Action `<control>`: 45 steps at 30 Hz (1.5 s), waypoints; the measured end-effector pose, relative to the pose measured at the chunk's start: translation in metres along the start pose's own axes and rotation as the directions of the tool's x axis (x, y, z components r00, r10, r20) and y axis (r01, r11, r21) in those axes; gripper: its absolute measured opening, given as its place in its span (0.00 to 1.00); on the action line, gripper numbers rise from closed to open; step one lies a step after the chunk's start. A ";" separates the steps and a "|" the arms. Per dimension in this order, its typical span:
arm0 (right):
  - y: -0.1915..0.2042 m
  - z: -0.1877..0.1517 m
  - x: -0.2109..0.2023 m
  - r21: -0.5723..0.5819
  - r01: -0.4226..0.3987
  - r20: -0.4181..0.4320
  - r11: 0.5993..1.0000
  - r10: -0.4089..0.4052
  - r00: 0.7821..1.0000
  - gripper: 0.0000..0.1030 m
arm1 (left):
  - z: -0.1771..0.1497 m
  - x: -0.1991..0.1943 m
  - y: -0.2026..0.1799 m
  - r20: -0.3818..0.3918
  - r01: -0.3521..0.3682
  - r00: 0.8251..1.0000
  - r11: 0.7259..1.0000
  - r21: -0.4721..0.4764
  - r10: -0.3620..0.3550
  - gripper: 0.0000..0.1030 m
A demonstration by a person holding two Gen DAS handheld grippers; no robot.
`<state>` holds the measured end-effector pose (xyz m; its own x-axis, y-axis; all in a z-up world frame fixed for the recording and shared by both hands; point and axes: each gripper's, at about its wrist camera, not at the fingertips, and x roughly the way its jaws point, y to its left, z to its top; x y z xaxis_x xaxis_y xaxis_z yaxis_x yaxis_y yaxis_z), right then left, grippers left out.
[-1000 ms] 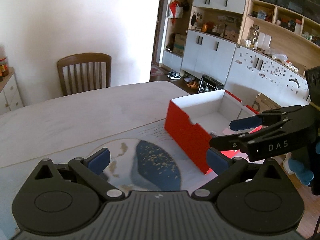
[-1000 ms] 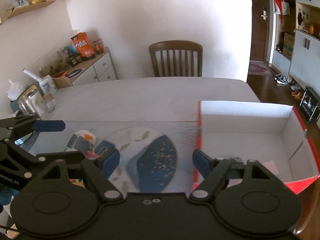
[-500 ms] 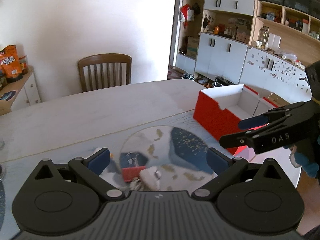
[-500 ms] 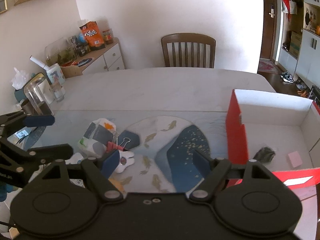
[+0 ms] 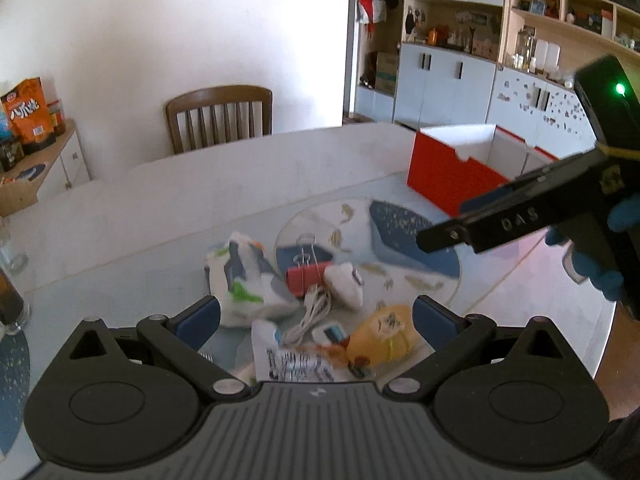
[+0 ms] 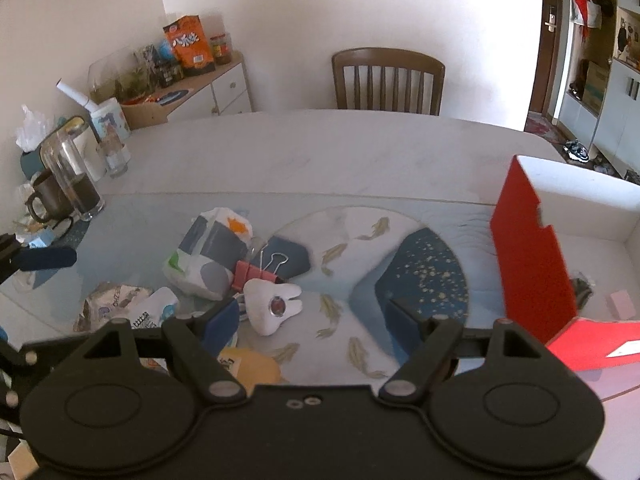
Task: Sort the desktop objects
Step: 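Move both tools back over the table toward the remaining items, then grasp the yellow potato toy with the left tool while the right tool grasps the white tooth plush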
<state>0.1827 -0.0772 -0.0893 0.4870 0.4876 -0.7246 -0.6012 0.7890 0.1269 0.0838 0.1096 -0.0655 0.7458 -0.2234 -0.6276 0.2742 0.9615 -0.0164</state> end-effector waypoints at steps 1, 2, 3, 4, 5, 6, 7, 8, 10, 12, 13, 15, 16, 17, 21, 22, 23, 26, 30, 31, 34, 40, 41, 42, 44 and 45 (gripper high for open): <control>0.002 0.000 0.004 -0.004 0.000 -0.006 1.000 0.000 1.000 0.78 | -0.003 0.001 0.000 -0.004 0.003 1.000 1.000 0.006 -0.003 1.00; 0.004 0.000 0.007 -0.006 0.002 -0.010 1.000 -0.002 1.000 0.78 | -0.006 0.003 -0.002 -0.007 0.005 1.000 1.000 0.012 -0.005 1.00; 0.006 0.000 0.010 -0.008 0.002 -0.013 1.000 -0.002 1.000 0.78 | -0.008 0.006 -0.003 -0.014 0.013 1.000 1.000 0.021 -0.012 1.00; 0.007 0.000 0.012 -0.012 0.003 -0.016 1.000 -0.003 1.000 0.78 | -0.009 0.008 -0.006 -0.018 0.022 1.000 0.999 0.028 -0.021 1.00; 0.008 0.000 0.015 -0.015 0.004 -0.020 1.000 -0.004 1.000 0.78 | -0.011 0.011 -0.008 -0.021 0.029 0.999 0.999 0.037 -0.028 1.00; 0.009 0.001 0.018 -0.019 0.004 -0.023 1.000 -0.005 1.000 0.78 | -0.013 0.014 -0.011 -0.026 0.036 0.999 0.998 0.047 -0.034 1.00; 0.010 0.002 0.021 -0.022 0.005 -0.025 1.000 -0.005 1.000 0.78 | -0.013 0.017 -0.014 -0.029 0.041 0.999 0.998 0.053 -0.039 1.00; 0.010 0.003 0.024 -0.024 0.005 -0.027 1.000 -0.006 1.000 0.78 | -0.014 0.021 -0.017 -0.033 0.049 0.998 0.997 0.059 -0.047 1.00; 0.010 0.004 0.030 -0.023 0.004 -0.033 1.000 -0.005 0.999 0.78 | -0.017 0.027 -0.023 -0.035 0.061 0.998 0.996 0.072 -0.059 1.00; 0.012 0.005 0.036 -0.030 -0.001 -0.041 1.000 0.000 0.999 0.78 | -0.019 0.036 -0.028 -0.041 0.073 0.997 0.993 0.088 -0.069 1.00; 0.013 0.005 0.040 -0.036 -0.002 -0.045 0.999 0.001 0.999 0.78 | -0.020 0.040 -0.031 -0.045 0.079 0.996 0.992 0.096 -0.075 1.00; 0.014 0.005 0.048 -0.049 -0.008 -0.059 0.999 0.005 0.998 0.78 | -0.023 0.048 -0.035 -0.053 0.086 0.995 0.990 0.110 -0.081 1.00; 0.014 0.005 0.052 -0.054 -0.011 -0.066 0.999 0.007 0.998 0.78 | -0.023 0.052 -0.037 -0.057 0.090 0.995 0.989 0.114 -0.084 1.00; 0.013 0.005 0.056 -0.057 -0.012 -0.074 0.998 0.008 0.997 0.78 | -0.024 0.056 -0.038 -0.061 0.092 0.994 0.989 0.117 -0.085 0.99; 0.011 0.004 0.073 -0.059 -0.027 -0.106 0.998 0.020 0.994 0.78 | -0.027 0.073 -0.043 -0.084 0.102 0.992 0.987 0.128 -0.092 0.99; 0.011 0.004 0.076 -0.063 -0.030 -0.112 0.998 0.023 0.993 0.78 | -0.028 0.076 -0.044 -0.086 0.104 0.992 0.986 0.130 -0.093 0.99; 0.012 0.004 0.080 -0.066 -0.033 -0.115 0.997 0.025 0.993 0.78 | -0.029 0.079 -0.045 -0.088 0.106 0.992 0.986 0.132 -0.094 0.99; 0.012 0.005 0.091 -0.074 -0.048 -0.136 0.996 0.038 0.990 0.78 | -0.031 0.086 -0.047 -0.090 0.108 0.991 0.985 0.134 -0.097 0.99; 0.015 0.005 0.103 -0.080 -0.067 -0.156 0.995 0.054 0.986 0.78 | -0.036 0.093 -0.050 -0.102 0.117 0.989 0.984 0.137 -0.103 0.97; 0.015 0.006 0.106 -0.082 -0.071 -0.160 0.994 0.058 0.985 0.78 | -0.038 0.094 -0.050 -0.105 0.119 0.989 0.983 0.139 -0.105 0.97; 0.017 0.006 0.114 -0.093 -0.081 -0.176 0.992 0.064 0.982 0.78 | -0.042 0.098 -0.052 -0.112 0.119 0.988 0.983 0.143 -0.104 0.95; 0.018 0.005 0.125 -0.092 -0.086 -0.188 0.992 0.068 0.980 0.77 | -0.043 0.106 -0.051 -0.127 0.121 0.987 0.983 0.140 -0.103 0.84; 0.018 0.005 0.125 -0.091 -0.087 -0.188 0.992 0.069 0.980 0.76 | -0.043 0.106 -0.051 -0.128 0.120 0.987 0.983 0.141 -0.102 0.83; 0.018 0.004 0.126 -0.091 -0.089 -0.189 0.992 0.071 0.979 0.76 | -0.044 0.107 -0.051 -0.130 0.117 0.987 0.983 0.142 -0.098 0.82; 0.019 0.005 0.126 -0.092 -0.085 -0.187 0.992 0.067 0.980 0.75 | -0.044 0.108 -0.051 -0.132 0.111 0.987 0.983 0.146 -0.092 0.78; 0.020 0.005 0.126 -0.093 -0.084 -0.186 0.992 0.066 0.980 0.75 | -0.044 0.109 -0.051 -0.134 0.109 0.987 0.983 0.145 -0.089 0.77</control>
<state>0.2354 0.0015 -0.1751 0.3202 0.4603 -0.8280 -0.6962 0.7071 0.1239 0.1247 0.0436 -0.1671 0.6303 -0.2849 -0.7222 0.4389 0.8981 0.0287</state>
